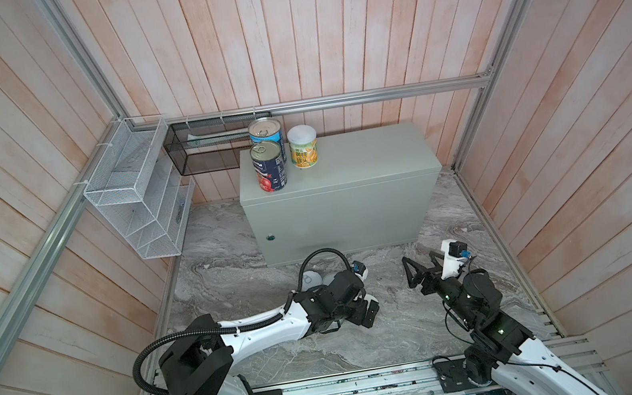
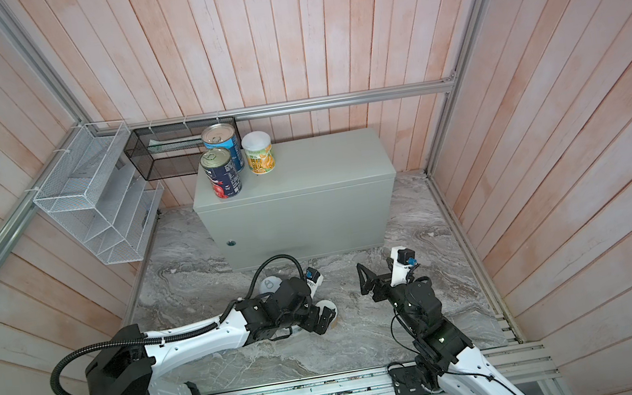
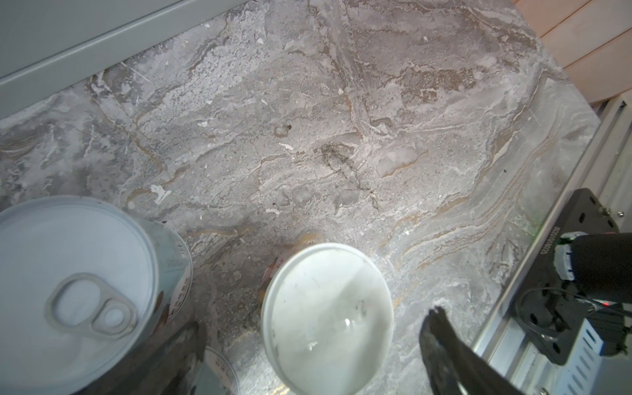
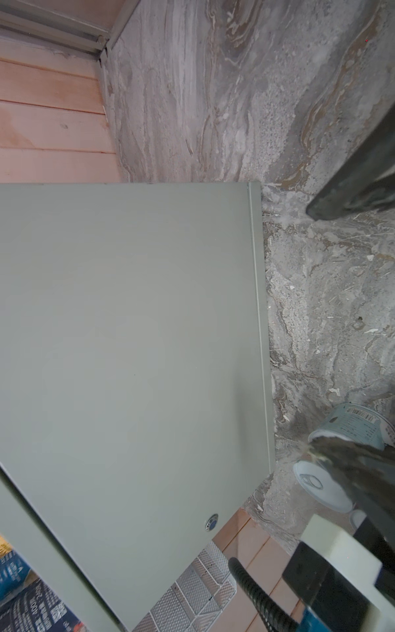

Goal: Place and organize the canned foods onto the counter
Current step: 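Withdraw the right gripper while the left gripper moves over the floor cans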

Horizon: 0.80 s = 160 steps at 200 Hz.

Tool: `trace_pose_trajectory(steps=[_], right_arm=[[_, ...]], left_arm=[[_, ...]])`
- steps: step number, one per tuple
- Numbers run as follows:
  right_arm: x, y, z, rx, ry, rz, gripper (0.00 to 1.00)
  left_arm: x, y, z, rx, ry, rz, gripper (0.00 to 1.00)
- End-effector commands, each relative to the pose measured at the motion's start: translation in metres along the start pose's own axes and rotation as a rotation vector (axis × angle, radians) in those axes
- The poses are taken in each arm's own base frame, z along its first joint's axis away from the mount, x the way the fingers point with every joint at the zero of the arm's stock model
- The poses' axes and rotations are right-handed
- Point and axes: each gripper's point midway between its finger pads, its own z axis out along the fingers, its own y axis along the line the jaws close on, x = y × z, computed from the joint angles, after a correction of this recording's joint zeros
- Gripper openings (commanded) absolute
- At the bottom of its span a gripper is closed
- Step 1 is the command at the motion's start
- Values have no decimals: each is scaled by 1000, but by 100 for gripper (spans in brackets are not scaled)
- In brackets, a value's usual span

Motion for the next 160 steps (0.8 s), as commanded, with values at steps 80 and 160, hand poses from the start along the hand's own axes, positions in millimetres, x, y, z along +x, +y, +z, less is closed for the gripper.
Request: trace_pose_trajectory(steps=[80, 160], right_arm=[[3, -11, 0, 47, 0, 67, 98], [7, -14, 1, 55, 6, 72, 98]], left_arm=[[-1, -7, 14, 24, 16, 26, 100], [4, -9, 22, 42, 33, 31, 94]])
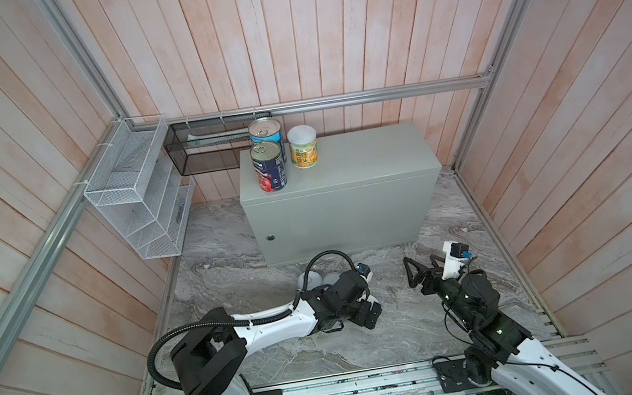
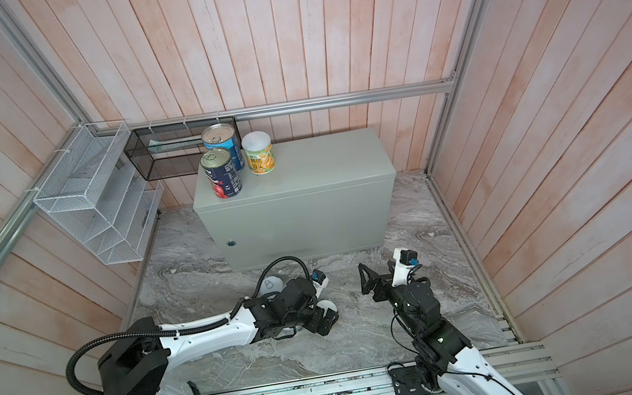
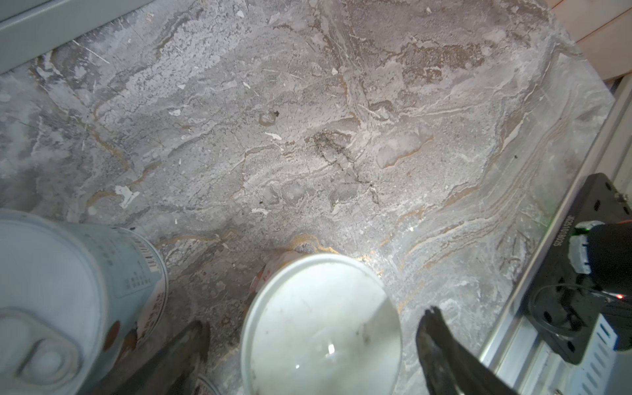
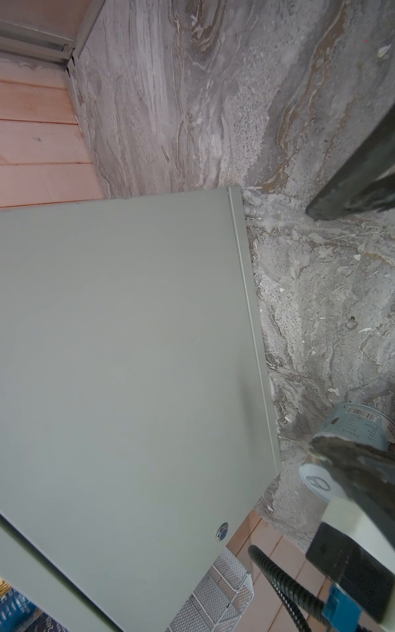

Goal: Place and organize the canned foods onto the counter
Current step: 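Withdraw the right gripper while the left gripper moves over the floor cans, then lower the left gripper onto the yellow orange-print can and close it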

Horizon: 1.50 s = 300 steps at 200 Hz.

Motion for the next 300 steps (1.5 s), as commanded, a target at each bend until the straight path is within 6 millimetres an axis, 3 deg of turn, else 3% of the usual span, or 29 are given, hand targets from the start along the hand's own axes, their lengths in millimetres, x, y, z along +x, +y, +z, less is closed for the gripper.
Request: trace_pose_trajectory(steps=[1, 16, 34, 70, 119, 206, 283, 288, 300], right_arm=[[3, -6, 0, 24, 3, 5, 98], [3, -7, 0, 28, 5, 6, 98], [3, -7, 0, 27, 8, 10, 98], [3, -8, 0, 31, 8, 9, 98], [-2, -4, -1, 13, -2, 24, 98], [-2, 4, 5, -15, 21, 14, 98], [9, 6, 8, -33, 66, -6, 98], [9, 7, 8, -45, 66, -7, 98], [11, 12, 8, -75, 73, -11, 98]], left_arm=[[-4, -7, 5, 26, -6, 15, 94], [-4, -8, 7, 30, 2, 20, 91], [-5, -6, 9, 16, 14, 42, 81], [-4, -6, 14, 8, 31, 56, 77], [-10, -4, 14, -7, 5, 43, 61], [-44, 0, -1, -15, -87, 37, 53], [-75, 3, -12, 57, -145, -9, 53], [-81, 17, -13, 43, -152, -35, 53], [-84, 18, -13, 60, -150, -51, 53]])
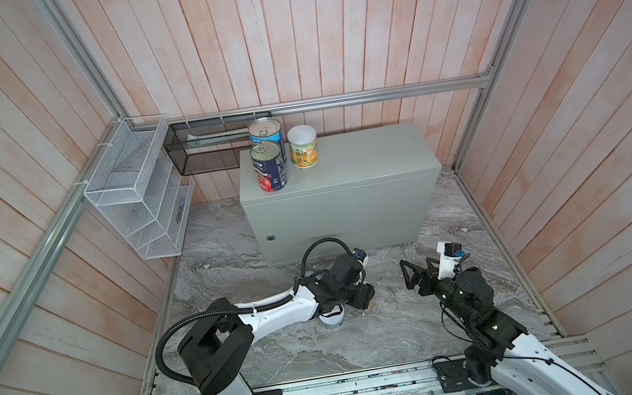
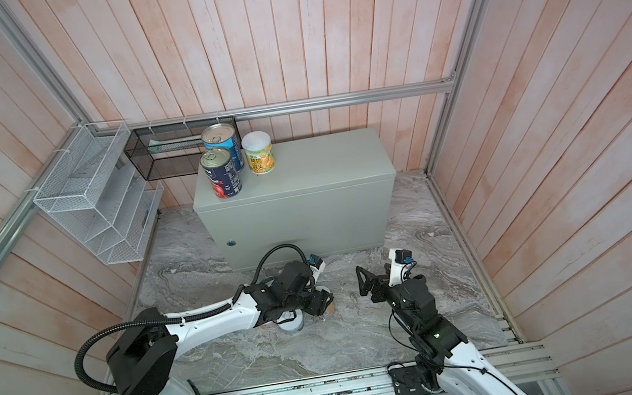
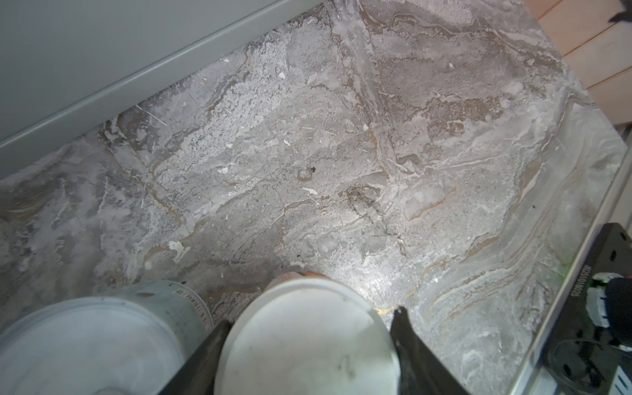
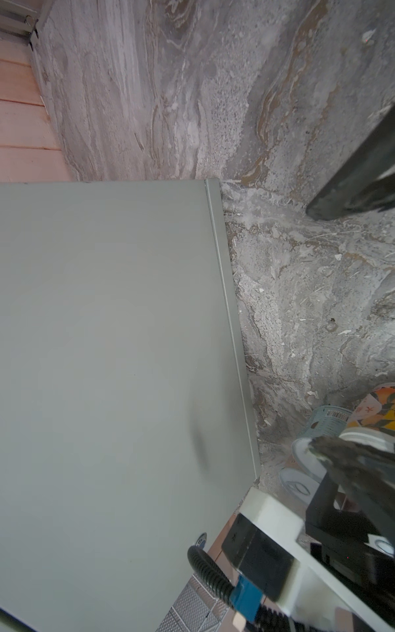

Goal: Place and organize the canned foods onto the counter
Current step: 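Lower the left gripper onto the yellow orange-print can and close it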

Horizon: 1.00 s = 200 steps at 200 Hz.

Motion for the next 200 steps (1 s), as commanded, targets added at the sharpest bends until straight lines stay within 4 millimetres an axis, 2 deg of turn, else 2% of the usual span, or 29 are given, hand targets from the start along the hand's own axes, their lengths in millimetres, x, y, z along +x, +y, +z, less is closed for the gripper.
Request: trace_pose_trajectory(steps=[1, 32, 85, 145, 175, 200], right_arm=[[-8, 14, 0, -66, -14, -15, 98], [-4, 20, 2, -98, 12, -30, 98], [5, 20, 4, -116, 31, -50, 98], [10, 26, 4, -151, 54, -59, 98], [6, 24, 5, -139, 43, -53, 98], [5, 33, 6, -179, 54, -69, 98]], left_arm=[[-45, -9, -16, 76, -108, -20, 53], [-52, -10, -17, 94, -115, -20, 53], [-52, -4, -18, 96, -95, -36, 52], [-62, -9, -43, 115, -134, -46, 52], [-65, -4, -55, 110, -165, -53, 52], [-63, 3, -62, 113, -167, -82, 52]])
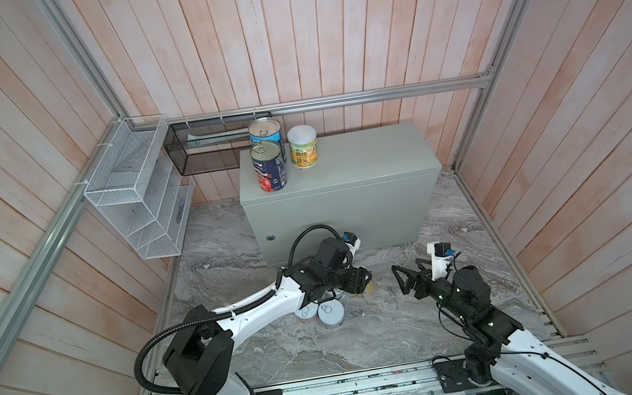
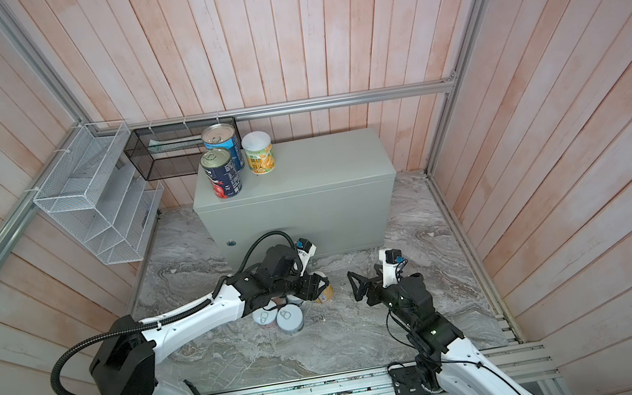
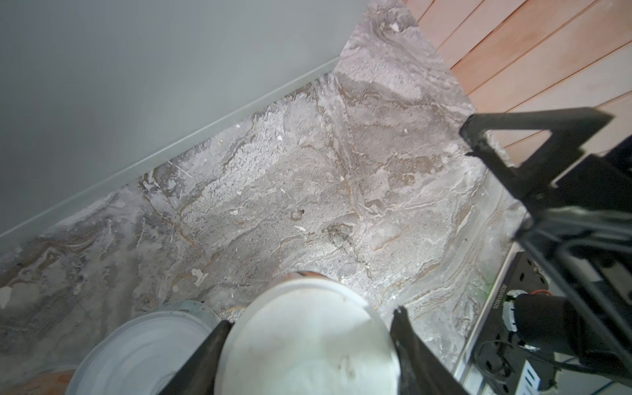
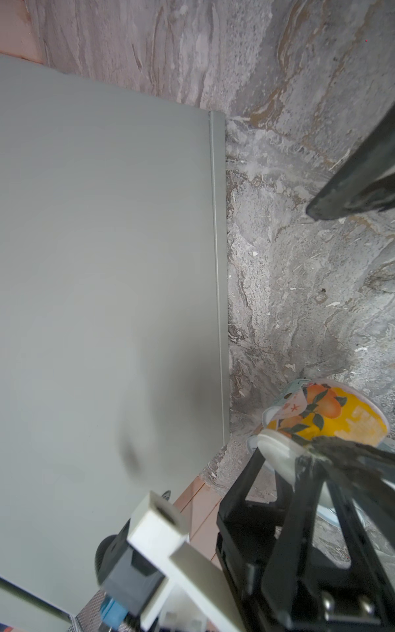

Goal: Place and organize the canned foods onto the counter
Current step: 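Lower the left gripper onto the yellow orange-print can and close it, then lift the yellow can with the left gripper while the right gripper reaches toward it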

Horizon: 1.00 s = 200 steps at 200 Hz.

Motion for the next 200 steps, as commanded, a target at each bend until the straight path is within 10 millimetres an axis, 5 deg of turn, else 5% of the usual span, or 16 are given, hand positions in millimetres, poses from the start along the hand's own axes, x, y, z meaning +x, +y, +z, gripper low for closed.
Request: trace_pose_trajectory(steps=[1, 110, 200], right_arm=[[-7, 10, 1, -48, -10, -24, 98], [8, 63, 2, -267, 41, -198, 98], [13, 110, 18, -406, 47, -270, 98]], left_arm=[[-18, -3, -17, 36, -71, -22, 52], [-10, 34, -56, -13, -96, -117, 51], [-8, 37, -63, 17, -79, -153, 51]])
